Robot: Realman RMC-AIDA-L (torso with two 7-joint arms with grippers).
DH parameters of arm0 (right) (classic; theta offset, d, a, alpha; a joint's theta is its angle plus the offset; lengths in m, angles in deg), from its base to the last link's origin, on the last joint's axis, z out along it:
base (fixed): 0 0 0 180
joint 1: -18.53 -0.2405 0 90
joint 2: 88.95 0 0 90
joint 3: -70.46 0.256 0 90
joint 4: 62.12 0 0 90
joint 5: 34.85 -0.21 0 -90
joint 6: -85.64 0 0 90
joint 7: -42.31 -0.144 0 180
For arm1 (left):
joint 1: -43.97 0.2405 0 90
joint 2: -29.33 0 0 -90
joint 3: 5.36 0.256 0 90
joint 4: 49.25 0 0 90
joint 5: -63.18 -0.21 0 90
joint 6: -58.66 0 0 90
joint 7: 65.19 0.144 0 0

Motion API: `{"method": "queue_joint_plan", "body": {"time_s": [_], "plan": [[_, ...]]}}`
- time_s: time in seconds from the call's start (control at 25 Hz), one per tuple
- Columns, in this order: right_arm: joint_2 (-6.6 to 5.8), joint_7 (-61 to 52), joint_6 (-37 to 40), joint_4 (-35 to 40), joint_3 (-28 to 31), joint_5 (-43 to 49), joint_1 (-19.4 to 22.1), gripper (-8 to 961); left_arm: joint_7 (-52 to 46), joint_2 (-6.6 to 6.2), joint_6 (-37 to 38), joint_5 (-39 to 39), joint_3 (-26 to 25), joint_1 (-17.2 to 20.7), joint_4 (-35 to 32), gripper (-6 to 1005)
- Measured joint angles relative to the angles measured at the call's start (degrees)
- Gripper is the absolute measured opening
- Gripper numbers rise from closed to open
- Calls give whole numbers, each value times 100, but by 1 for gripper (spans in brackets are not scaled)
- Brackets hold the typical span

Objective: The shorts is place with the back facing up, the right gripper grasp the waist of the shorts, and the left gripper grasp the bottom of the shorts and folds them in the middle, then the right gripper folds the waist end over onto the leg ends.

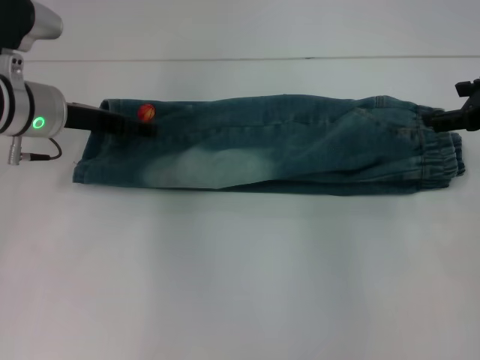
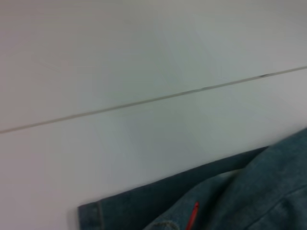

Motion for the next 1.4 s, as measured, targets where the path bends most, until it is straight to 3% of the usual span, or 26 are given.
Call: {"method": "queue_joint_plan", "body": {"time_s": [0.16, 0.32, 0.68, 1.04, 1.2, 1.4], "plan": [[17, 0, -8, 20, 14, -15, 10, 916, 59, 128, -389, -58, 132, 16, -34, 921], [50, 2, -9, 30, 9, -19, 13, 917, -30, 227, -687, -153, 605, -8, -91, 921], [95, 45, -11, 88, 33, -38, 89, 917, -397, 306, -1073, -634, 633, 102, -408, 920], [144, 57, -13, 160, 35, -71, 122, 918, -554, 231, -898, -767, 559, 229, -528, 920], [131, 78, 13, 282, 74, -361, 259, 918, -373, 391, -816, -271, 348, 572, -1175, 919], [-4, 393, 431, 481, 349, -1422, 820, 918, 719, 469, 63, 1546, 312, 1065, -1741, 919]]}}
